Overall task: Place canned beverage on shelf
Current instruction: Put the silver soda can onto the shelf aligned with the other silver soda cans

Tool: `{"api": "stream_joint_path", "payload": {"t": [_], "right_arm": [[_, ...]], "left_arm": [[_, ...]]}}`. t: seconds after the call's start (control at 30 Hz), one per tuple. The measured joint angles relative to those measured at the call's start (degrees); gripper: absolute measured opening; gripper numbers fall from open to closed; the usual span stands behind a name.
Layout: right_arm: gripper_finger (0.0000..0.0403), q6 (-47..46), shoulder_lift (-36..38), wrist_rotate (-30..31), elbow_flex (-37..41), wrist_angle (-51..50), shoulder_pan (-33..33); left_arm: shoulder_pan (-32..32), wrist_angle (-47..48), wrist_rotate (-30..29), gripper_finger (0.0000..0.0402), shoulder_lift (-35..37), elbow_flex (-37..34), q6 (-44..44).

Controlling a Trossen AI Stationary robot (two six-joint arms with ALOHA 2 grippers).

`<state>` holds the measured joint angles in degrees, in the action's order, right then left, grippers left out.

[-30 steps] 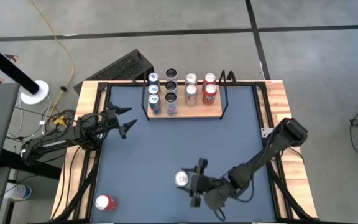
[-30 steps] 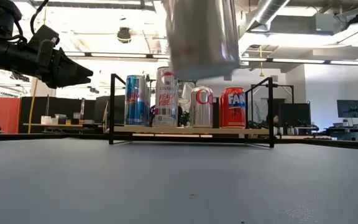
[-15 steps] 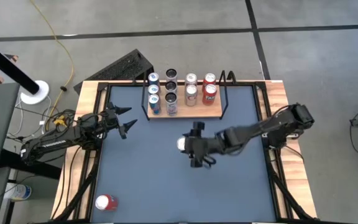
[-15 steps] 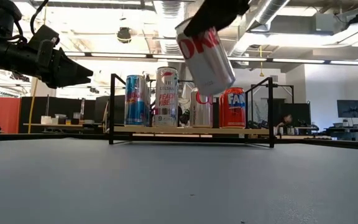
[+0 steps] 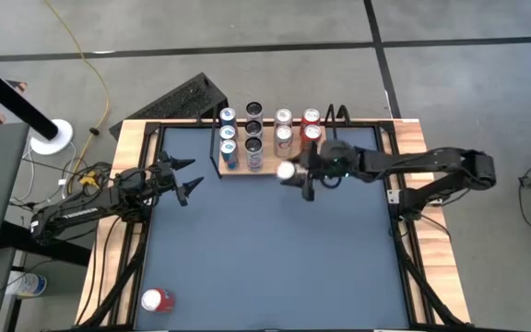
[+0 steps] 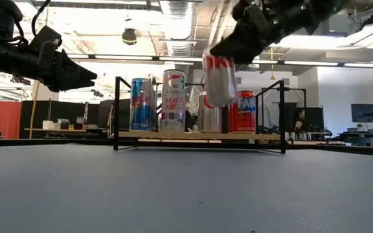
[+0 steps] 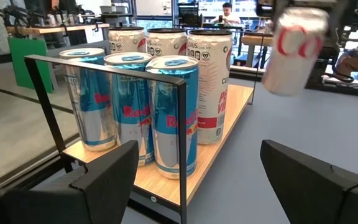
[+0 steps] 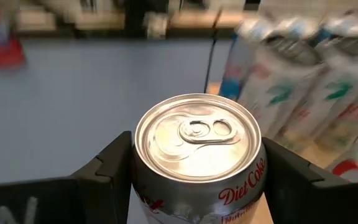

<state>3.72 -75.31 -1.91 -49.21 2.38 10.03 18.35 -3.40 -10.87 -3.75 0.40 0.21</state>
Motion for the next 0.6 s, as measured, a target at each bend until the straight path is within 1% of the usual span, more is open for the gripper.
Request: {"api": "stream_joint_path", "payload": {"t": [0.07, 0.17, 0.23, 0.33, 0.47, 0.6], "right_arm": [[0.0257, -2.7, 1.3, -2.9, 1.8, 4.5, 2.4], [0.0276, -4.7, 1.2, -3.3, 1.8, 7.1, 3.0], [0.0288, -2.4, 0.4, -3.1, 1.8, 7.7, 2.5], [0.0297, 0.1, -2.6, -3.2, 1.8, 12.2, 2.3], [0.0296, 4.1, -5.9, -2.7, 1.8, 15.8, 3.4], [0.0291, 4.2, -8.5, -3.0, 1.8, 17.1, 5.9]], "left_arm": [[0.0, 0.0, 0.0, 0.0327, 0.0, 0.0, 0.0], [0.0, 0.0, 0.0, 0.0327, 0.0, 0.0, 0.0], [0.0, 0.0, 0.0, 0.0327, 0.0, 0.0, 0.0], [0.0, 0.0, 0.0, 0.0327, 0.0, 0.0, 0.0], [0.0, 0.0, 0.0, 0.0327, 0.0, 0.0, 0.0], [0.0, 0.0, 0.0, 0.0327, 0.0, 0.0, 0.0]]}}
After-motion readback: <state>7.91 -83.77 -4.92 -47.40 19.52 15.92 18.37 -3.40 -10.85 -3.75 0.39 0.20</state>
